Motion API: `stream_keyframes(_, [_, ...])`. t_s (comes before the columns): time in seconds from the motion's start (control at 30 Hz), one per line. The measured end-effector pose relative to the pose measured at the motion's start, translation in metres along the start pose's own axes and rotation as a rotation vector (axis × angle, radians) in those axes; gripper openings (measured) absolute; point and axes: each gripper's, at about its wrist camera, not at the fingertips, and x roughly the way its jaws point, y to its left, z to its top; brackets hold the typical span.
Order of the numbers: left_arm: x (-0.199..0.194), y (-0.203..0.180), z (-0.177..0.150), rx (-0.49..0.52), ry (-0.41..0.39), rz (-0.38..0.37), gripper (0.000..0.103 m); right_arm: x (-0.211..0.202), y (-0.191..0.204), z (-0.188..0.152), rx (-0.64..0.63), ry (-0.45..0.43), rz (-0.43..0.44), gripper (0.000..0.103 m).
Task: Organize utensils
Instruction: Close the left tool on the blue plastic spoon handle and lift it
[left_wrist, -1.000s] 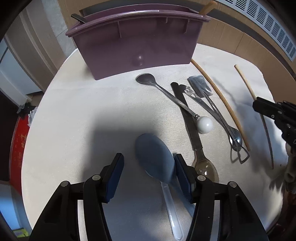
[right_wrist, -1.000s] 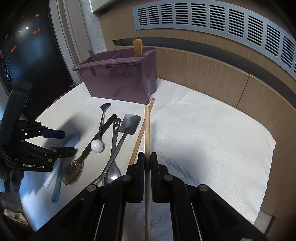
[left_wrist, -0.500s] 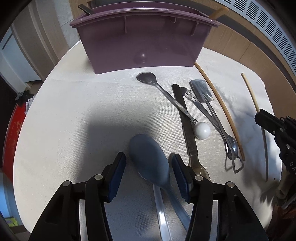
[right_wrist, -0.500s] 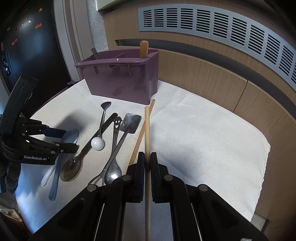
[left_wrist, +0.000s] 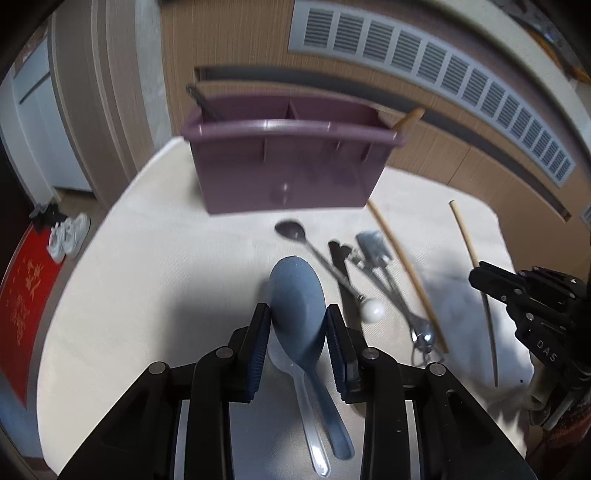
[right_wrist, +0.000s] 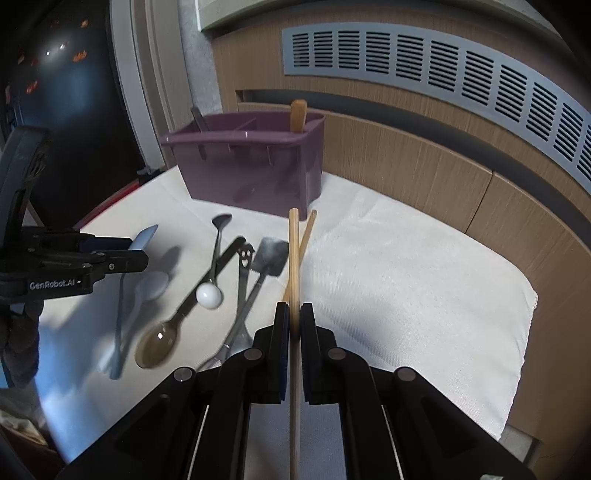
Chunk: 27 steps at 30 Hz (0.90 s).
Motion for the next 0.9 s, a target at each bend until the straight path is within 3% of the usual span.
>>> stream_keyframes(0.13, [-0.018,0.005,0.002,0.016,-0.062,-0.032,0.028,-0.011,0.004,0.008,0.002,-0.032,0.007,0.006])
stream_keyframes(0.23, [-0.029,0.006,0.003,0.011,-0.099,-0.054,0.01,-0.02,0.01,0.013,-0.004,-0.061,0.009,0.006])
stream_keyframes(0.43, [-0.046,0.008,0.003,0.022,-0.155,-0.068,0.007,-0.034,0.021,0.022,0.003,-0.102,0.026,0.006])
stream_keyframes(0.57, [-0.042,0.017,0.0,-0.009,-0.121,-0.08,0.008,-0.035,0.024,0.024,0.008,-0.084,0.047,0.006])
stream_keyframes(0.73, [-0.009,0.016,0.002,-0.071,-0.016,-0.122,0.009,-0.028,0.018,0.016,0.022,-0.053,0.022,0.006])
stream_keyframes(0.8, [0.009,0.013,0.006,-0.094,0.025,-0.136,0.013,-0.024,0.015,0.013,0.032,-0.049,0.018,0.006])
stream_keyframes(0.87, [0.024,0.007,0.008,-0.093,0.038,-0.094,0.038,-0.021,0.011,0.009,0.035,-0.049,0.018,0.006])
stream_keyframes(0.9, [0.03,0.005,0.008,-0.094,0.037,-0.073,0.046,-0.02,0.009,0.007,0.036,-0.051,0.015,0.006])
